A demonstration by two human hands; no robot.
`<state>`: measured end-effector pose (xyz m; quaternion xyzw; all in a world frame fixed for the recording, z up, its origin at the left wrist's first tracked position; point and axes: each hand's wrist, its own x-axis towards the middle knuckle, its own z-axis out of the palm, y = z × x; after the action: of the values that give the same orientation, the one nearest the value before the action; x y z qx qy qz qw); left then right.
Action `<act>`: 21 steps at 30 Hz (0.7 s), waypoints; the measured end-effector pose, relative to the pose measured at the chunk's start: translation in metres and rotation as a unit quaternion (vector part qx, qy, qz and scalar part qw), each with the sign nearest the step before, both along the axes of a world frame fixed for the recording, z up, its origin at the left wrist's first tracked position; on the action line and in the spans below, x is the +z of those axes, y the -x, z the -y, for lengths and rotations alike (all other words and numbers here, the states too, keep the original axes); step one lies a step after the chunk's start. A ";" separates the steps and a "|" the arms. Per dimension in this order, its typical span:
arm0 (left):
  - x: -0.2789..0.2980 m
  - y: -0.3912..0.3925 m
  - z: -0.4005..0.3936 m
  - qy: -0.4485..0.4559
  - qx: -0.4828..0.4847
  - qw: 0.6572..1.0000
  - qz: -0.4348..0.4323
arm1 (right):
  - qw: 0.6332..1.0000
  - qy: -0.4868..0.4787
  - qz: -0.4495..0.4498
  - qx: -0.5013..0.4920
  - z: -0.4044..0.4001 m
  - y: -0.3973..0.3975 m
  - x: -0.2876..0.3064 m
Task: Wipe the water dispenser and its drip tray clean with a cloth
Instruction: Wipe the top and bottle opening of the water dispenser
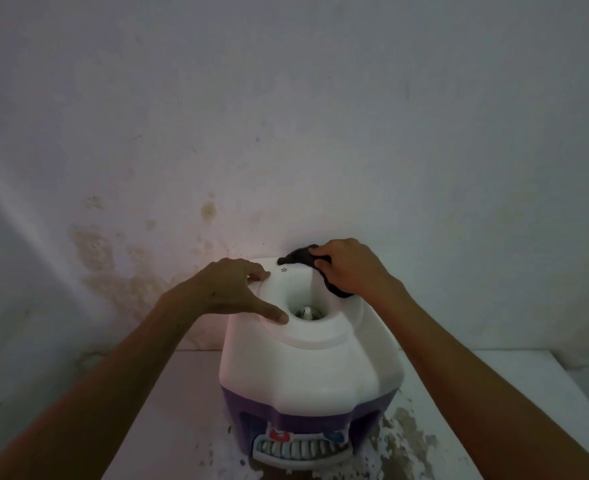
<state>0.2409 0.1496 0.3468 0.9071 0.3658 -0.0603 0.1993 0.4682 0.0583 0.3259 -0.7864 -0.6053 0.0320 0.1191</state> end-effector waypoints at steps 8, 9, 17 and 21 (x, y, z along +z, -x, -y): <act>-0.002 0.002 0.005 0.003 0.002 1.000 -0.003 | 0.997 0.012 0.068 -0.020 -0.038 0.029 0.006; -0.002 0.001 0.006 0.002 0.004 1.000 -0.004 | 0.996 0.012 0.086 -0.018 -0.042 0.035 0.006; -0.009 0.004 0.013 -0.006 0.001 1.000 -0.001 | 0.993 0.062 0.052 0.088 -0.062 0.046 -0.001; -0.012 0.006 0.010 0.001 -0.003 1.000 0.001 | 0.993 0.065 0.052 0.086 -0.063 0.046 -0.001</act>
<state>0.2354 0.1392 0.3349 0.9081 0.3624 -0.0603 0.2008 0.4220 0.1209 0.3248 -0.7382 -0.6726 0.0407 0.0332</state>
